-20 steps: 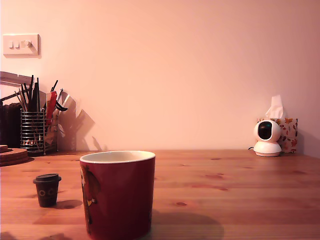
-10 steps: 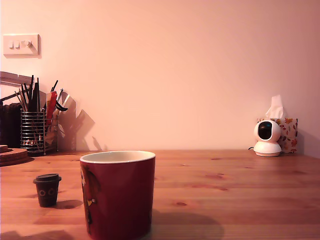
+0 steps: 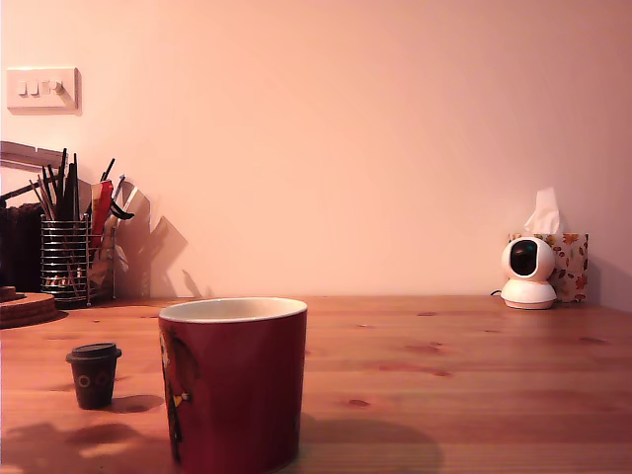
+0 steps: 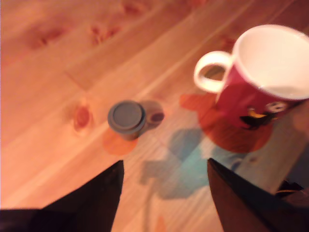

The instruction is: Pick up the coffee capsules on the table and drop them inside the coffee cup

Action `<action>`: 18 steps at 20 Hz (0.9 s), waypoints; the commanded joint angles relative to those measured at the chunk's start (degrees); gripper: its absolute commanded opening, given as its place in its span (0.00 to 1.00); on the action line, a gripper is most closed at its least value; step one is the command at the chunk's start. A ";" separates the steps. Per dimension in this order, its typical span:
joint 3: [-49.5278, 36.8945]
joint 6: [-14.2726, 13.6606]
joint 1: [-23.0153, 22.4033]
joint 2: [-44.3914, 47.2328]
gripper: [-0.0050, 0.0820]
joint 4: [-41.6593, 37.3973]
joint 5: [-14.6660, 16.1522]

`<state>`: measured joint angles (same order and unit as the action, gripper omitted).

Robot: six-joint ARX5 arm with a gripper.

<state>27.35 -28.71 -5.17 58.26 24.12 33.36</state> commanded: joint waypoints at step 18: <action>-8.26 1.75 -0.11 7.02 0.66 -15.85 0.66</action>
<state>20.56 -27.20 -5.17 65.30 9.04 34.11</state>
